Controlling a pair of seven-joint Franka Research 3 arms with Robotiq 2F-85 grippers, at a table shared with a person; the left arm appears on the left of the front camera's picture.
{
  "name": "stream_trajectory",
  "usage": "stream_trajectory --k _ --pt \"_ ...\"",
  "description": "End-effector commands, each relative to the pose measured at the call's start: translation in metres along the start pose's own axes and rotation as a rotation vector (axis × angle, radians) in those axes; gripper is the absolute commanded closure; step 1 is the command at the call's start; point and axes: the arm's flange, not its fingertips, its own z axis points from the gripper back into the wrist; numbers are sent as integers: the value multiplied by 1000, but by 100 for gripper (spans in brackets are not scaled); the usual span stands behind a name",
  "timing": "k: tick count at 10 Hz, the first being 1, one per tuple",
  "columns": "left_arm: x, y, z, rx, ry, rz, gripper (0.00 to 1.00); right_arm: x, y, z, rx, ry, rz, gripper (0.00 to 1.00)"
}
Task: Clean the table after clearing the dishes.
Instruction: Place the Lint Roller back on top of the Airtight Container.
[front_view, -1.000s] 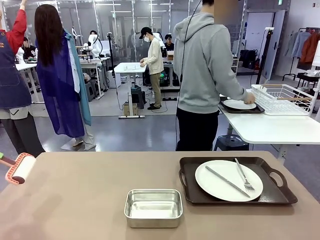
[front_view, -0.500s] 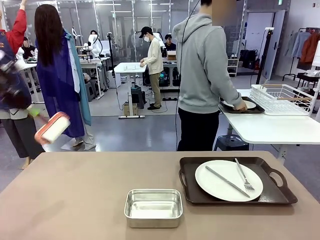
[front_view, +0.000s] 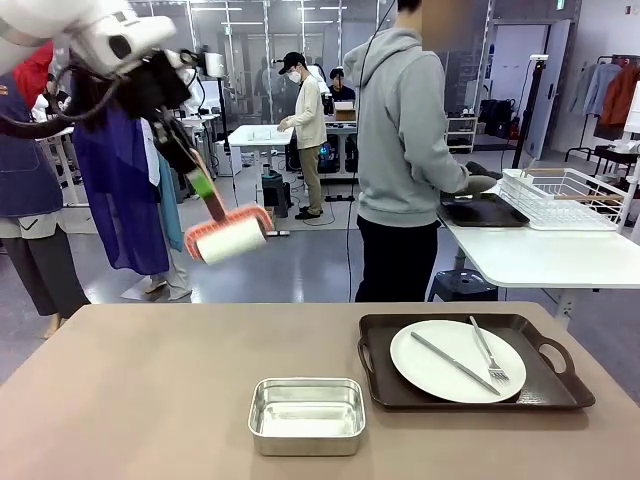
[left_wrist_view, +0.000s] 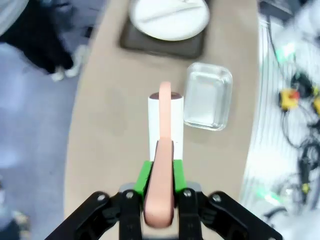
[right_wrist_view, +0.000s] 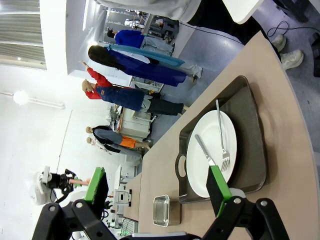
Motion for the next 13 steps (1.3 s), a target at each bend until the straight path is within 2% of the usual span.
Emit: stream_trajectory --k 1,3,4,5,6,10,11,13 --pt "2 -58 -34 -30 26 -169 78 -1 3 0 4 3 7 0" --pt "18 -100 -66 -15 33 -190 78 -1 3 0 4 3 7 0" --pt "23 -108 -77 -29 41 -212 78 -1 3 0 4 3 7 0" --pt "20 -105 -70 -29 10 -230 78 -1 3 0 4 3 7 0" --pt "34 -103 -72 -71 55 -204 78 -1 3 0 4 3 7 0" --pt "34 -103 -72 -71 55 -204 78 -1 3 0 4 3 7 0" --pt "31 -103 -78 -66 46 -203 78 -1 3 0 4 3 7 0" --pt "73 -93 -129 -119 147 -182 78 -1 3 0 4 3 7 0"
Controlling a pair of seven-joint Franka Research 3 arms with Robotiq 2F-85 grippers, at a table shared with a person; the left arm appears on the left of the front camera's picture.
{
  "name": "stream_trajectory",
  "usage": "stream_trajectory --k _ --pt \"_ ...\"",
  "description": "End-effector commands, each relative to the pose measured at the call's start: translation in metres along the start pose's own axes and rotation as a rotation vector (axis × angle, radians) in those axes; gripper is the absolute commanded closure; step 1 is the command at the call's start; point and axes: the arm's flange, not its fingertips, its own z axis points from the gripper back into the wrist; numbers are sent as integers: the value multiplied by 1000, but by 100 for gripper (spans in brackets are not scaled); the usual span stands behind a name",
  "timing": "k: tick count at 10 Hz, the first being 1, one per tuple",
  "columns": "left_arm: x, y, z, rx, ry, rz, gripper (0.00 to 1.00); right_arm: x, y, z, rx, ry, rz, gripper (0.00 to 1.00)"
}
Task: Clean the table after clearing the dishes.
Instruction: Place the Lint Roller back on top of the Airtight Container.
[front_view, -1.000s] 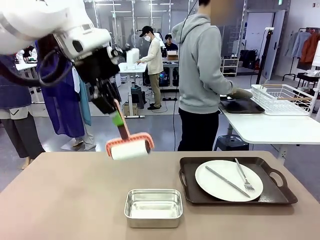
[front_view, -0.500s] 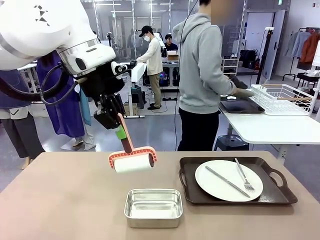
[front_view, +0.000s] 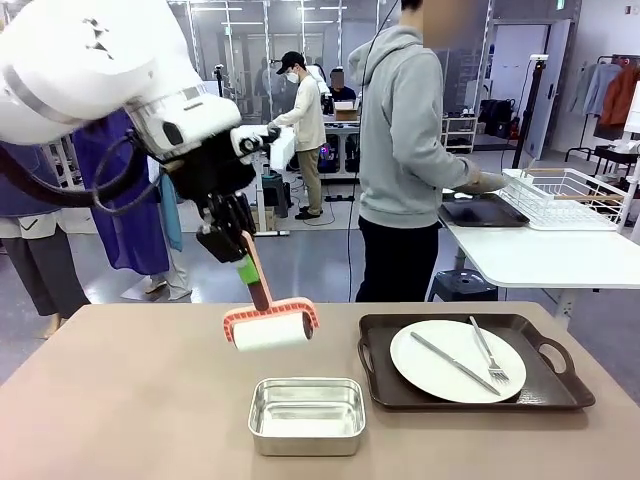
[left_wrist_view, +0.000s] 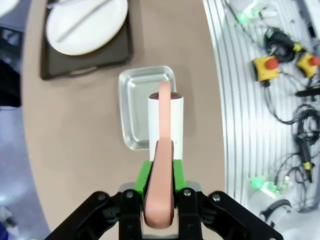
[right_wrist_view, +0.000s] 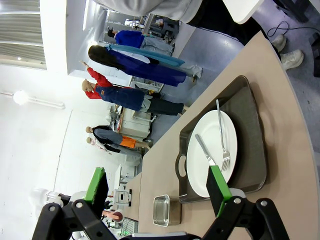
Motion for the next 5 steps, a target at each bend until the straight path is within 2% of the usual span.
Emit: stream_trajectory --k 1,3,4,5 --pt "42 30 -35 -48 75 31 78 -1 3 0 4 3 6 0" --pt "60 53 -75 -123 136 90 78 -1 3 0 4 3 6 0" --pt "63 62 -90 -118 192 130 78 -1 3 0 4 3 6 0" --pt "60 74 -106 -152 192 137 78 -1 3 0 4 3 6 0"
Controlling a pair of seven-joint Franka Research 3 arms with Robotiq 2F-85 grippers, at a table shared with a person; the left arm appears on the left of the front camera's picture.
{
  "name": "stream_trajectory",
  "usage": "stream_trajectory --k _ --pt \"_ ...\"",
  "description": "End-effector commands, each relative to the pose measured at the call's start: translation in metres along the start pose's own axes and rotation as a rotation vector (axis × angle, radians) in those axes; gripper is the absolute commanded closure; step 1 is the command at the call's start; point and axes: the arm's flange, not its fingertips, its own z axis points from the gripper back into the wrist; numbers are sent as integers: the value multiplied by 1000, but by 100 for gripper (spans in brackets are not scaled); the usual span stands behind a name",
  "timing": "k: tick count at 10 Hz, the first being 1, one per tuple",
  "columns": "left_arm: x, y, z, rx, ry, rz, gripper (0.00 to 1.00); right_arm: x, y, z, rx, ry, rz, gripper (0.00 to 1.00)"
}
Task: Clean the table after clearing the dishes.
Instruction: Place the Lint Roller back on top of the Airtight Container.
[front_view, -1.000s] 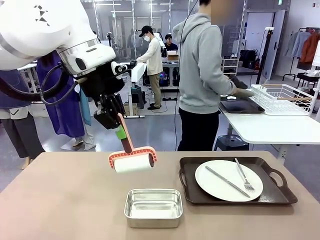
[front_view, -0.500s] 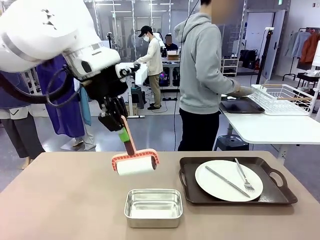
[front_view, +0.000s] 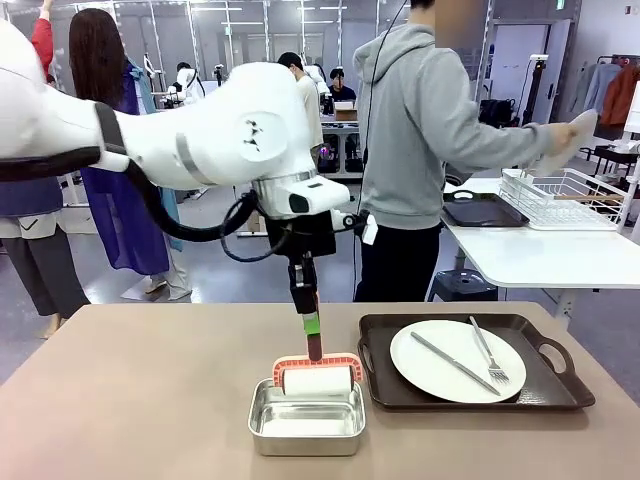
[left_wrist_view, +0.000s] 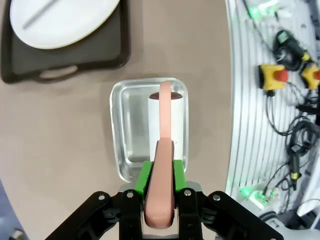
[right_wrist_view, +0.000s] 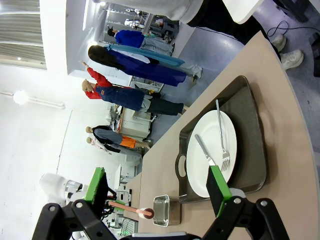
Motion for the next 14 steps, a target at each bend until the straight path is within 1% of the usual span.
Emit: stream_trajectory --k 1,2,3,4,5,6,8,11,13,14 --pt "4 24 -5 -37 35 25 78 -1 3 0 4 3 7 0" --pt "5 34 -16 -44 85 31 78 -1 3 0 4 3 7 0" --pt "6 42 -26 -56 87 -2 78 -1 3 0 4 3 7 0" --pt "5 48 -35 -77 112 -10 78 -1 3 0 4 3 7 0" --pt "3 56 -42 -100 90 -41 78 -1 3 0 4 3 7 0" --pt "0 64 -50 -119 88 -29 78 -1 3 0 4 3 7 0" --pt "-3 75 -66 -153 84 -44 78 -1 3 0 4 3 7 0" --pt "-7 90 -82 -124 86 -66 78 -1 3 0 4 3 7 0" --pt "-12 99 -97 -118 87 -36 78 -1 3 0 4 3 7 0" --pt "-14 102 -102 -134 85 -34 78 -1 3 0 4 3 7 0"
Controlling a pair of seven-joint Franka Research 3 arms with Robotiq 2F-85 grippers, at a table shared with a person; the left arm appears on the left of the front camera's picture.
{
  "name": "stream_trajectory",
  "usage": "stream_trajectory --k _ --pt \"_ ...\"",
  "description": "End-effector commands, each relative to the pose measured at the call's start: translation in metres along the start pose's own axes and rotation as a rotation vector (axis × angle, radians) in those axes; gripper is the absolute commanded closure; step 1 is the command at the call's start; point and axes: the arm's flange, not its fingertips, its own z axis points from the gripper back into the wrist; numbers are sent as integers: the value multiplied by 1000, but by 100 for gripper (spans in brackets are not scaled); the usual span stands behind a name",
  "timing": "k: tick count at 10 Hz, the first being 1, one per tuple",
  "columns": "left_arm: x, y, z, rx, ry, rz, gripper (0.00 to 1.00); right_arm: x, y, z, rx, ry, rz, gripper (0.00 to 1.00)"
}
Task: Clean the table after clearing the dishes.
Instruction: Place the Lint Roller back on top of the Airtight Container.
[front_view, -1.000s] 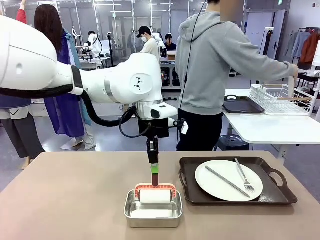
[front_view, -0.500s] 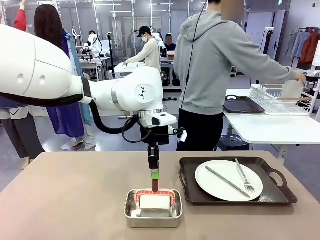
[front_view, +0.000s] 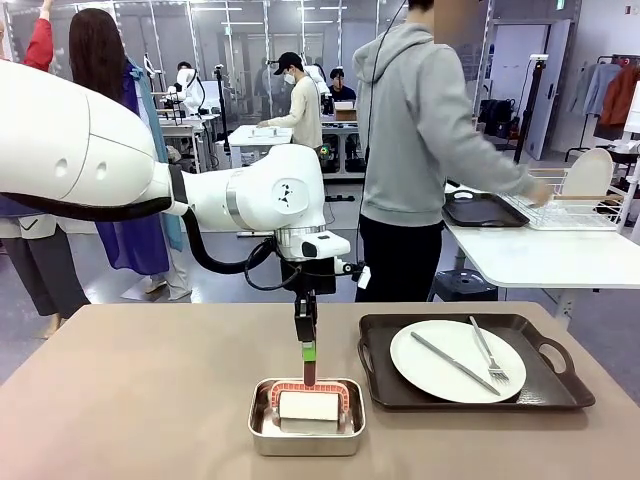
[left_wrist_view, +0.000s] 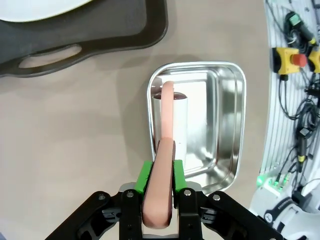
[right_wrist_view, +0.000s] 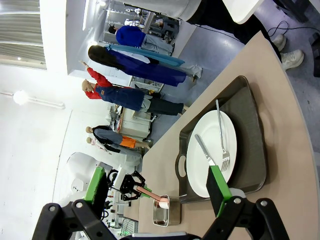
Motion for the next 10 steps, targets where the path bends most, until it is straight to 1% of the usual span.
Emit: stream_trajectory --k 1,2,3,4,5,6,7,8,9,10 --pt "-4 10 -13 2 8 2 78 -1 3 0 4 3 7 0" --pt "-5 11 -13 -1 8 3 78 -1 3 0 4 3 7 0" --pt "-6 10 -7 13 12 -18 50 -1 3 0 4 3 7 0" --pt "-5 9 -1 22 -1 -24 50 -1 3 0 4 3 7 0" --pt "-4 7 4 17 -13 -27 23 -1 3 0 4 3 7 0" --pt "-3 2 8 20 -30 -44 47 -1 3 0 4 3 7 0" --pt "-7 1 10 11 -35 -34 0 -1 3 0 4 3 7 0" --pt "-10 -1 13 8 -37 -18 19 -1 3 0 4 3 7 0" --pt "-12 -3 17 1 -58 -20 0 -1 3 0 4 3 7 0" --pt "-13 -5 19 5 -60 -12 0 -1 3 0 4 3 7 0"
